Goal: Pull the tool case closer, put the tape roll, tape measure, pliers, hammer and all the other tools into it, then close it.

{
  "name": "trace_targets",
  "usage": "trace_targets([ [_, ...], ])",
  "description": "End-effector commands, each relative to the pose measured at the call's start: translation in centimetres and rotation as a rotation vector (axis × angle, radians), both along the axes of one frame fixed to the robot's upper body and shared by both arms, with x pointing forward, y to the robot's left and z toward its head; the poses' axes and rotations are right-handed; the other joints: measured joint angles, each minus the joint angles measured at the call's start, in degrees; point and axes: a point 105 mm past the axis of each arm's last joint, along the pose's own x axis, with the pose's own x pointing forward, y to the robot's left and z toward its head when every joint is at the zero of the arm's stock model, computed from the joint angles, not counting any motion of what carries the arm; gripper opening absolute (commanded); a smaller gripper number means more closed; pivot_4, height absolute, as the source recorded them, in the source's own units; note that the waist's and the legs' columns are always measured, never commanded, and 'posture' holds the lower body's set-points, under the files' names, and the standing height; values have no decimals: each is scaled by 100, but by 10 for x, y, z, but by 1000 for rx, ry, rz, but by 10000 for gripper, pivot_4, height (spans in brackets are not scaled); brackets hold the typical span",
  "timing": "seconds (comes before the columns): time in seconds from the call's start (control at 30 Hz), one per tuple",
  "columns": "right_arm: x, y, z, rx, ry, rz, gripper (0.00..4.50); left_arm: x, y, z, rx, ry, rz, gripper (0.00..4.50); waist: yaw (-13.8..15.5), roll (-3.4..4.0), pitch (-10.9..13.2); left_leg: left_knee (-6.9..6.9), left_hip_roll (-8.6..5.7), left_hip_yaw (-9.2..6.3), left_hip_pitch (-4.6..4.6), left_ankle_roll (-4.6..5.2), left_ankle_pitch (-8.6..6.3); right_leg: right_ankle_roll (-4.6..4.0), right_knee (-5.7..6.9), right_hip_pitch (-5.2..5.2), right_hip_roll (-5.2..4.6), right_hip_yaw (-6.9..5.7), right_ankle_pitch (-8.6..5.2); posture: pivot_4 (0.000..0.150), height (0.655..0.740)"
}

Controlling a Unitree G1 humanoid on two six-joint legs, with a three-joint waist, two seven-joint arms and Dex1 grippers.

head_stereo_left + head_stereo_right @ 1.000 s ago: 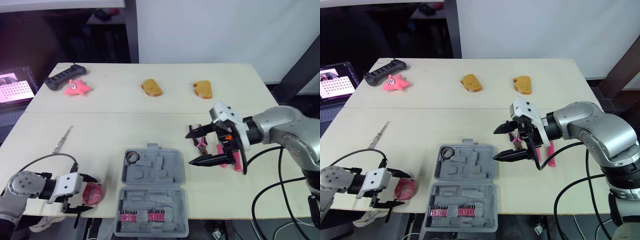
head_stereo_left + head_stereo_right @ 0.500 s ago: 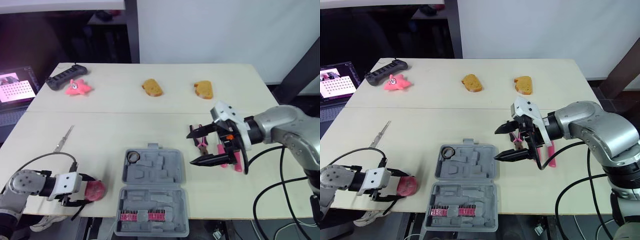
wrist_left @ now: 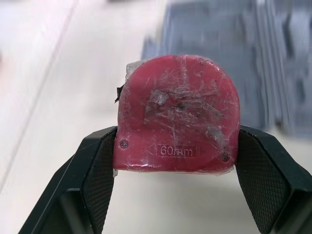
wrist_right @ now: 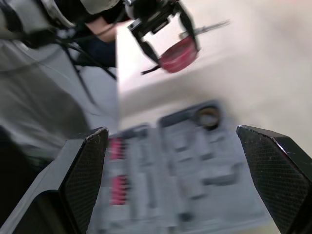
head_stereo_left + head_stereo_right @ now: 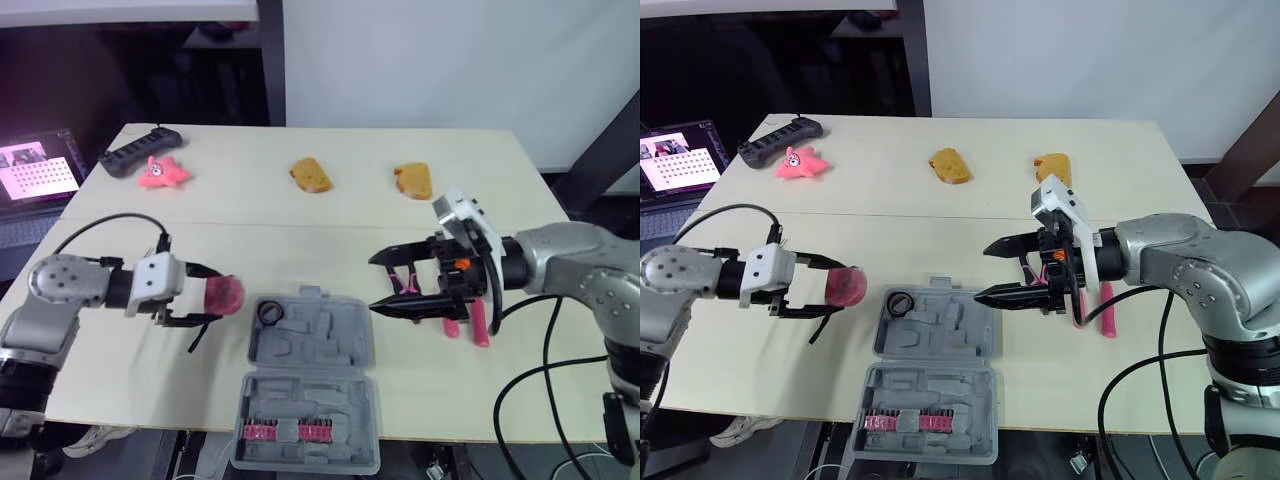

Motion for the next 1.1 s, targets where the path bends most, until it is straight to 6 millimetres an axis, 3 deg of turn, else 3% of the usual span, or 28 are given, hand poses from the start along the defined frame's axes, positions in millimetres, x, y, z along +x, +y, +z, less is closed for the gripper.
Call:
trace_targets([
  [0.03,2,2,-5,0,263,-9,45000,-3,-28,19,-54,-20,-63,30260,-8,0,0,5,0,0,0,0,0,0,1,2,1,0,0,1500,7400],
  [0.2,9,18,-17,103,486,7,45000,-4,-58,25,-73,-1,-110,30260,-48,-1,-1,6,0,-1,-7,1,0,0,1,2,3,-4,-1,1500,7400],
  [0.43,19,49,-26,248,599,-104,45000,-7,-87,34,-123,13,-175,30260,-79,-3,-2,13,4,-1,-11,2,-1,0,2,3,6,-7,-1,1500,7400],
  [0.73,28,67,-35,339,616,-218,45000,-9,-97,34,-124,30,-200,30260,-80,-2,-1,19,4,-2,-12,3,-1,1,10,2,7,-7,-1,1500,7400],
  [0.77,29,68,-34,350,617,-223,39535,-9,-97,33,-120,30,-201,30260,-80,-1,-1,19,4,-2,-12,3,-1,1,10,3,7,-7,-1,1500,7400],
  [0.8,30,68,-34,357,618,-228,37102,-9,-96,33,-118,29,-200,30260,-80,-1,-1,18,4,-2,-11,3,-1,1,10,2,7,-7,-1,1500,7400],
  [1.0,29,69,-35,362,620,-235,7317,-6,-94,28,-98,25,-195,30260,-75,-1,-1,18,4,-2,-11,3,-1,0,10,3,8,-7,-1,1500,7400],
  [1.1,28,68,-35,361,623,-222,5636,-3,-94,28,-105,21,-184,30260,-84,2,0,17,4,-2,-11,3,-1,0,10,2,8,-7,-2,1500,7400],
])
